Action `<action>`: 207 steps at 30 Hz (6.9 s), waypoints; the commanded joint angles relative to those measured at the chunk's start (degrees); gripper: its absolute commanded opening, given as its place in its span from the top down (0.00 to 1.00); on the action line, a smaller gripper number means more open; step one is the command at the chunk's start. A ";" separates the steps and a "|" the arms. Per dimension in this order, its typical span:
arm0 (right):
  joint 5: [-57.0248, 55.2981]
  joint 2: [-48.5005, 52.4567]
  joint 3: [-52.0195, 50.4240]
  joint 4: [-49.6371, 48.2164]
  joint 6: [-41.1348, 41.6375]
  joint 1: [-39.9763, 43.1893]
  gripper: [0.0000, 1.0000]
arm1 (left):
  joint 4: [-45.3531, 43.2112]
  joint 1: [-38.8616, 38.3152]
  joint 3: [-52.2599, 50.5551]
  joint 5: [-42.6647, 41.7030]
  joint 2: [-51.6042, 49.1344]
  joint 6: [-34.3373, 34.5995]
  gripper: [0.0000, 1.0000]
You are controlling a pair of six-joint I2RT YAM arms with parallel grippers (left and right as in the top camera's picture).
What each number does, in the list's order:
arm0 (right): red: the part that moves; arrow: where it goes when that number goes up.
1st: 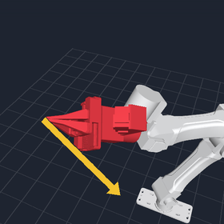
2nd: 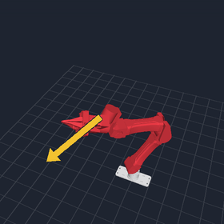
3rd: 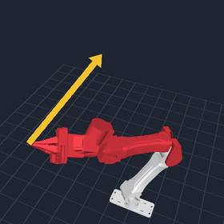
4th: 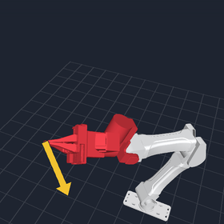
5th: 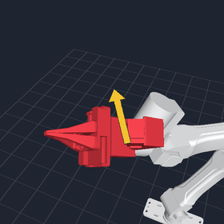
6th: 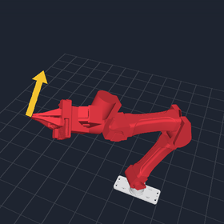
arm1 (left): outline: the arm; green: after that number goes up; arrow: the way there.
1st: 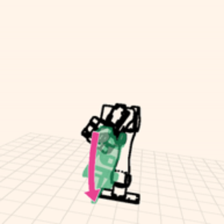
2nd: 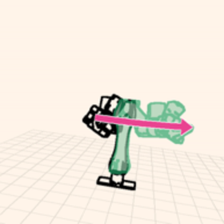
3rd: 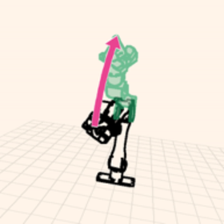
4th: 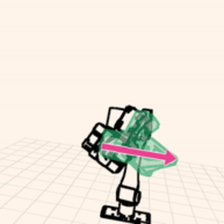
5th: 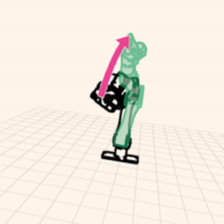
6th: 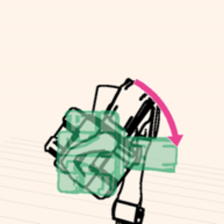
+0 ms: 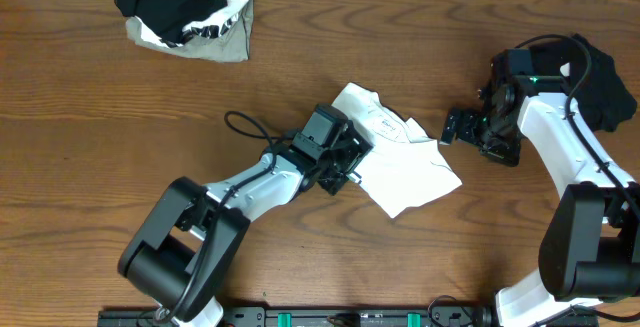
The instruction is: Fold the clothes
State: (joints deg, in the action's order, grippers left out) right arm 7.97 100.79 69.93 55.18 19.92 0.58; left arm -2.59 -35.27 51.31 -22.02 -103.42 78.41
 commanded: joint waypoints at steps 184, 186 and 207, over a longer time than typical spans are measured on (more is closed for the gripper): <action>6.01 -2.73 0.57 9.94 -1.51 -5.90 0.01 | 4.22 35.52 53.81 26.93 0.07 -73.35 0.02; 7.26 -5.49 0.59 9.68 -1.53 -5.90 0.01 | 10.82 35.17 53.81 26.93 5.77 -73.35 0.02; 8.98 -58.55 0.57 20.02 -1.70 -5.90 0.01 | 69.18 34.53 50.25 10.64 51.54 -71.73 0.02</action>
State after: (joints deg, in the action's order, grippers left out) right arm 16.51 46.50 70.22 74.11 17.61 -4.73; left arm 64.60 -0.78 104.03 -8.75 -54.87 4.99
